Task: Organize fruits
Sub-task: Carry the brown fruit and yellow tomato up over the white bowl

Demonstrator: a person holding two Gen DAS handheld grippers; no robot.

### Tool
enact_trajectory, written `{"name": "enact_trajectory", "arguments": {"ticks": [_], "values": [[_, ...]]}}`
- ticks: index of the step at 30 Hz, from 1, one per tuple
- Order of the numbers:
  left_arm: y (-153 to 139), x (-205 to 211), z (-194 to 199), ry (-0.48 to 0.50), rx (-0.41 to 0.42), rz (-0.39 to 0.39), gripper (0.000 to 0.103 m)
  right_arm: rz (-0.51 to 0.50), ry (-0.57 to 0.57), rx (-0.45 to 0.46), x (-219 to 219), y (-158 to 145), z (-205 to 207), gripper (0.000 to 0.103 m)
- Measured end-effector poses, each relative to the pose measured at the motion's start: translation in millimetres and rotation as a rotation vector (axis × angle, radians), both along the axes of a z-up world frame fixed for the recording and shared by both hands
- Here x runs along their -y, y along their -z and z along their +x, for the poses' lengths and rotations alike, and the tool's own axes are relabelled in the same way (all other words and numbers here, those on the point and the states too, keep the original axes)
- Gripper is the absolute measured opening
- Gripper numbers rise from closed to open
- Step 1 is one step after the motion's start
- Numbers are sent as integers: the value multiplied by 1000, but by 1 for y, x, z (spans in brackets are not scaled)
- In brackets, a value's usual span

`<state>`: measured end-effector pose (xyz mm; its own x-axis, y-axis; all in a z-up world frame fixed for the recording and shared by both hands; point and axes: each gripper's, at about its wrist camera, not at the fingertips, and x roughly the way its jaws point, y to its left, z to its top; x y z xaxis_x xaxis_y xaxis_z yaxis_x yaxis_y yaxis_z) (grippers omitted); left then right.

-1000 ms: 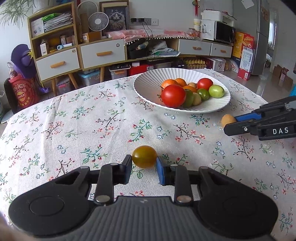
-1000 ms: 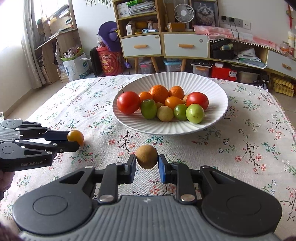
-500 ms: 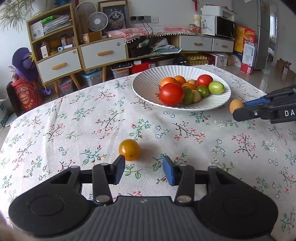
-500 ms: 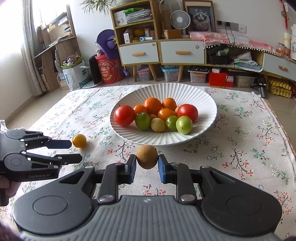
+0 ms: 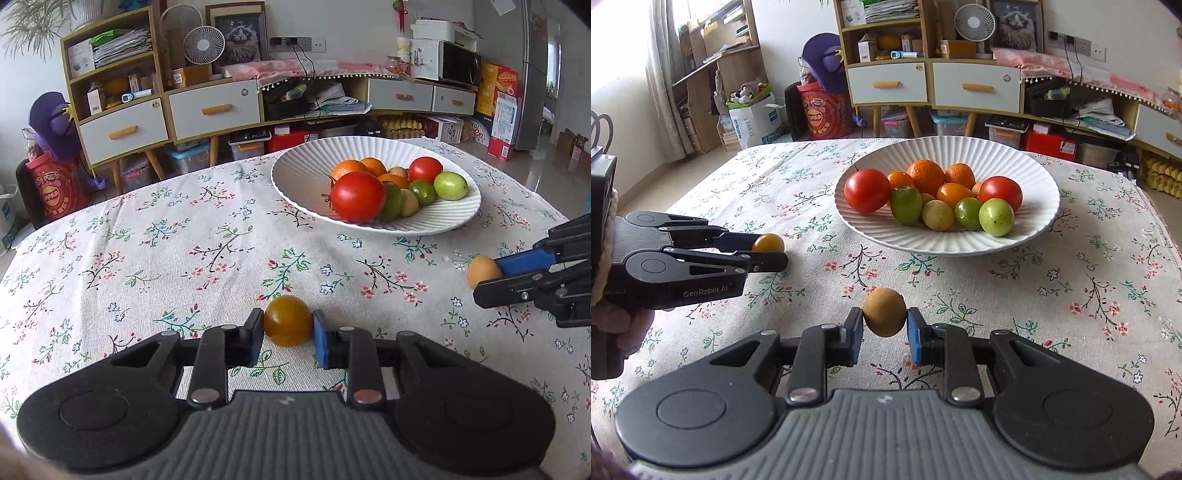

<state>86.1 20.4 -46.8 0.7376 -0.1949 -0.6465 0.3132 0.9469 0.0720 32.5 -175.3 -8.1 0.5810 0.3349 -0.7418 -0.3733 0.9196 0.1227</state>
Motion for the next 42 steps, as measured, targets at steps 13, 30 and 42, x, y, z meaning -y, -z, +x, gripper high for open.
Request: {"name": "enact_trajectory", "arguments": {"ticks": [13, 30, 42], "values": [[-14, 13, -8, 58, -5, -44, 27, 12, 8, 18, 1, -7, 4, 23], [-45, 46, 6, 102, 22, -86, 27, 49, 76, 95, 8, -33, 35, 23], [-56, 64, 62, 61, 5, -108, 27, 79, 176, 97, 29, -35, 76, 23]]}}
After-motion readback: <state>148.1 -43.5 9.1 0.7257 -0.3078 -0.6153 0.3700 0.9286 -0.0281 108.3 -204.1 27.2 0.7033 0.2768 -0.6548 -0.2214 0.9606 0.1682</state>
